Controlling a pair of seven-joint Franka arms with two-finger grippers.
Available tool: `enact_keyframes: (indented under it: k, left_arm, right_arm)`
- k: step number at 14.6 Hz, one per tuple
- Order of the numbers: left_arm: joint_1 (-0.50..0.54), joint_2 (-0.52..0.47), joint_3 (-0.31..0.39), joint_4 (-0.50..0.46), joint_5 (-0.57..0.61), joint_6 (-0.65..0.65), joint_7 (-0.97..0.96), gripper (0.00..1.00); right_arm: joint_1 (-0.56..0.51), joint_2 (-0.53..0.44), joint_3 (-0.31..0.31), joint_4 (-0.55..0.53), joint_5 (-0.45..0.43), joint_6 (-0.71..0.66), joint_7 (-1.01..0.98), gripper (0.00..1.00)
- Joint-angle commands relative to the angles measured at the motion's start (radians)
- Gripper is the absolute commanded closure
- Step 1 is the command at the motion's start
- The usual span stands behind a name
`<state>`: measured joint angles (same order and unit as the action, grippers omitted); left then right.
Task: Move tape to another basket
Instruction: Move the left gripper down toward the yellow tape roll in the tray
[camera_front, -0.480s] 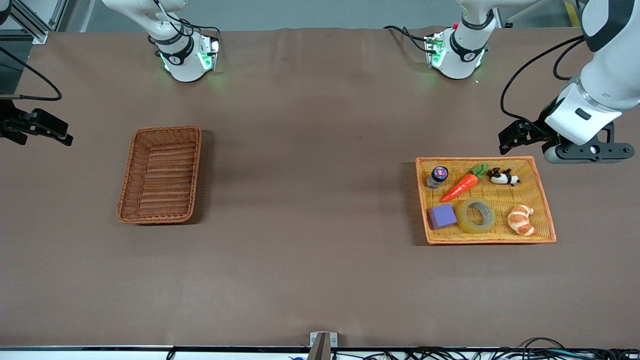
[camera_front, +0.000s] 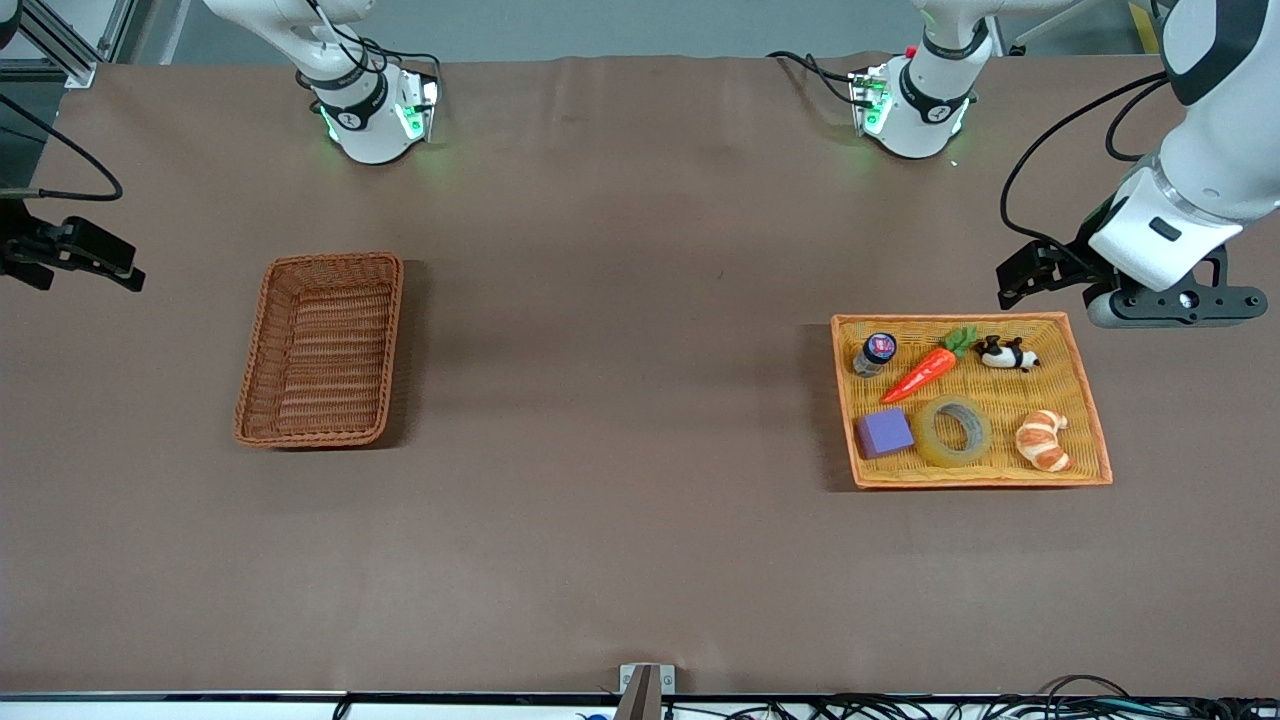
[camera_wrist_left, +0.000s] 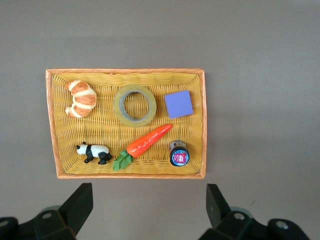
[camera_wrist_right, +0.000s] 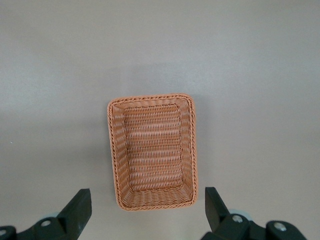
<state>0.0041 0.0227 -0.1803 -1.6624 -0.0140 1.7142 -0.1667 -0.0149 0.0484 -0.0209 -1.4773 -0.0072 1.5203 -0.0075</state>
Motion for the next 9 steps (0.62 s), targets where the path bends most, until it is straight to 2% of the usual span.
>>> enact_keyframes:
  k: [1,5,9]
  left_arm:
    - [0.007,0.016,-0.008,0.006,0.023,0.010,-0.001,0.00]
    - [0.016,0.095,-0.001,0.009,0.043,0.015,0.009,0.00]
    - [0.059,0.202,-0.001,0.000,0.066,0.096,0.025,0.00]
  right_arm:
    - [-0.020,-0.016,0.012,-0.018,0.021,0.008,-0.014,0.00]
    - [-0.017,-0.016,0.012,-0.018,0.021,0.005,-0.014,0.00]
    - [-0.019,-0.015,0.012,-0.017,0.021,0.009,-0.014,0.00]
